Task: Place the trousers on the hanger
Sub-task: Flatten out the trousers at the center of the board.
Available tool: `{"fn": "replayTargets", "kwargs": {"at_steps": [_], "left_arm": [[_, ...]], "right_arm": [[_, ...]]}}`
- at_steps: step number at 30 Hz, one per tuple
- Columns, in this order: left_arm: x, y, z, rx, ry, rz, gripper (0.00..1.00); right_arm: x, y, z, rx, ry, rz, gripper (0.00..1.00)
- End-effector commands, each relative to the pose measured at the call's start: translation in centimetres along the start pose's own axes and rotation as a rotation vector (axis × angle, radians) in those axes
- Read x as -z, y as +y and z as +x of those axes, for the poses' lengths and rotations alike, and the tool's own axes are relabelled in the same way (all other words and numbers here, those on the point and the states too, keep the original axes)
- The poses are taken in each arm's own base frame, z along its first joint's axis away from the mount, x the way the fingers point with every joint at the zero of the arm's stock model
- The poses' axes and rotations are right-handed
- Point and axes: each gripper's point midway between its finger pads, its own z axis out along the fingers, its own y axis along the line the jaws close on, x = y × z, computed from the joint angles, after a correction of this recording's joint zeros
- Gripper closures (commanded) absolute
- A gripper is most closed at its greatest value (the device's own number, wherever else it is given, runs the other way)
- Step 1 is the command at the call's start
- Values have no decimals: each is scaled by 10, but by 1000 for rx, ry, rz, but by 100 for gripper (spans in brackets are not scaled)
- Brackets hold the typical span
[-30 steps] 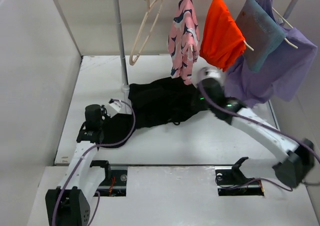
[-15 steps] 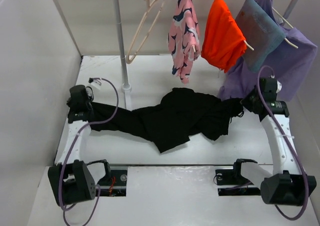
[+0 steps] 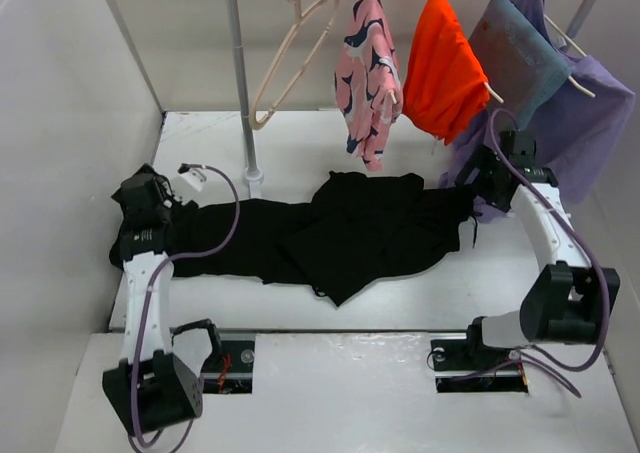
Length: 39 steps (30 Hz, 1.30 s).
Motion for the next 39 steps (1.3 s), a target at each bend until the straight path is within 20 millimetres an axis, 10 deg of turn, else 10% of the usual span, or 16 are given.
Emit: {"fn": "replayTargets", "kwargs": {"at_steps": [1,6,18,25,32,34,36,39], "left_arm": [[39,-13,-51,-103,-268,113,0],[80,-80,-107,-185,-455,440,4],[170,-300,-207,-400,-588,974,15],[166,-376,-189,-616,-632,965,11],[162,-408,-172,-619,-582,1044,77],[165,-403,-177,-565,-572,1056,100],[166,-387,-186,-517,-560,1055,100],[178,-351,-209,-378,-537,1081,100]], "right_arm": [[36,5,-11,-29,-109,-79,0],[44,-5,23,-129,-89,-104,0],[-6,-29,105,-269,98,-44,0],[-25,-29,127,-274,151,-5,0],[-42,-38,147,-280,209,41,5],[-44,-42,149,-268,201,49,19],[-44,-43,148,-267,194,58,62],[-43,-46,143,-273,187,73,100]]}}
